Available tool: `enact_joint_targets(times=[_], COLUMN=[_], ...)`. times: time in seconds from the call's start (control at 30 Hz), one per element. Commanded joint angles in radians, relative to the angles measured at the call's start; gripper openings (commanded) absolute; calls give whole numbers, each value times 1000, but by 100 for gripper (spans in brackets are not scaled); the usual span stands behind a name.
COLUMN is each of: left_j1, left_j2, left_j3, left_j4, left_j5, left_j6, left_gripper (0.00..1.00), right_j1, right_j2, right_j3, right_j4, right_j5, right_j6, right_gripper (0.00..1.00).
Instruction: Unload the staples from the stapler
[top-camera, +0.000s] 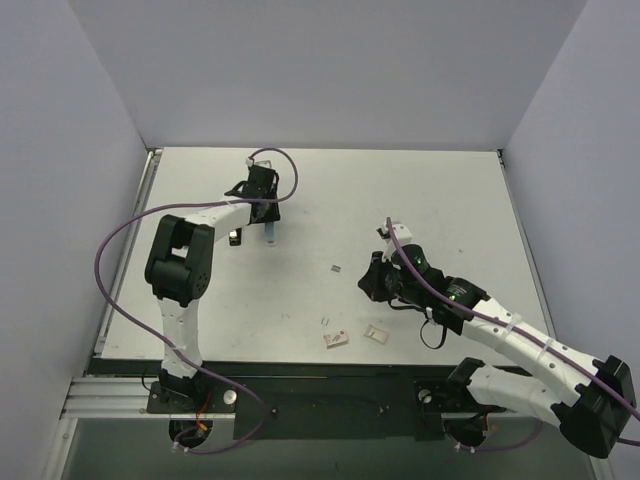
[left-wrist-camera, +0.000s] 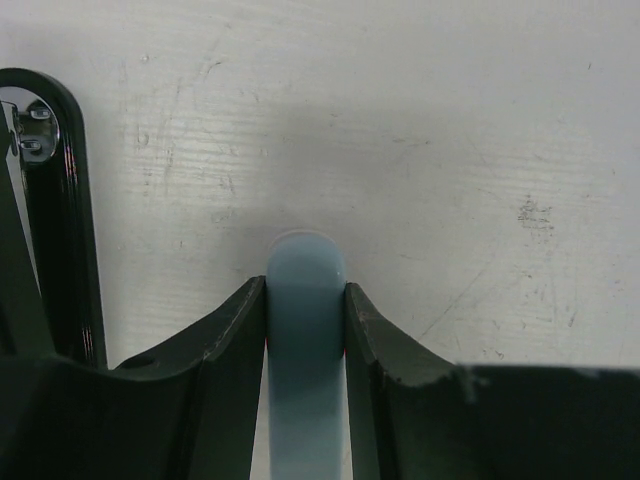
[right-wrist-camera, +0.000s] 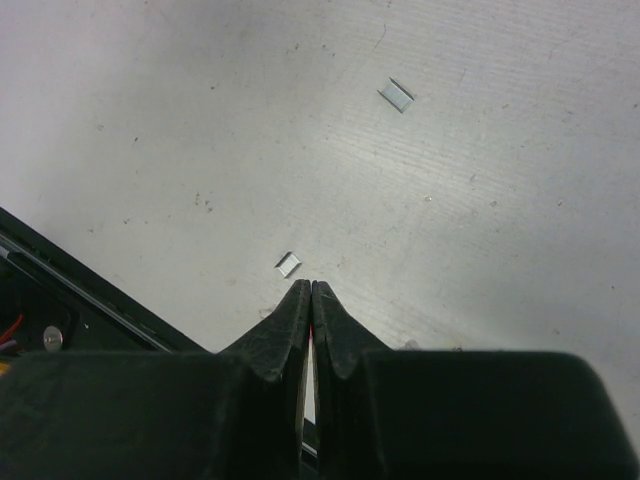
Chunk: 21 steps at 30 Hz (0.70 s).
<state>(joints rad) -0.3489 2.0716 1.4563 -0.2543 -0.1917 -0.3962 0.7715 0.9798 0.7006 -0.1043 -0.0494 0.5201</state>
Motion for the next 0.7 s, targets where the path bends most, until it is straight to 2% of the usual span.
enact_joint_targets(times=[0.0, 0.23, 0.43, 0.57, 0.67], left_j1=[5, 4, 7, 14, 27], left_j2=[122, 78, 27, 54, 87], left_j3=[-37, -57, 16, 113, 154], left_j4=[15, 17, -17, -54, -68], left_j5=[31, 31, 28, 8, 2], left_j6=[-78, -75, -40, -15, 0], left_gripper=[0, 0, 0, 0, 1], right_j1=[-9, -9, -8, -8, -9], right_j2=[11, 20, 7, -6, -21], right_j3=[-10, -6, -3, -1, -1], right_j4=[37, 48, 38, 20, 5], right_j5=[-7, -23, -21, -12, -6], right_j6=[-14, -2, 6, 6, 6], right_gripper=[0, 0, 0, 0, 5])
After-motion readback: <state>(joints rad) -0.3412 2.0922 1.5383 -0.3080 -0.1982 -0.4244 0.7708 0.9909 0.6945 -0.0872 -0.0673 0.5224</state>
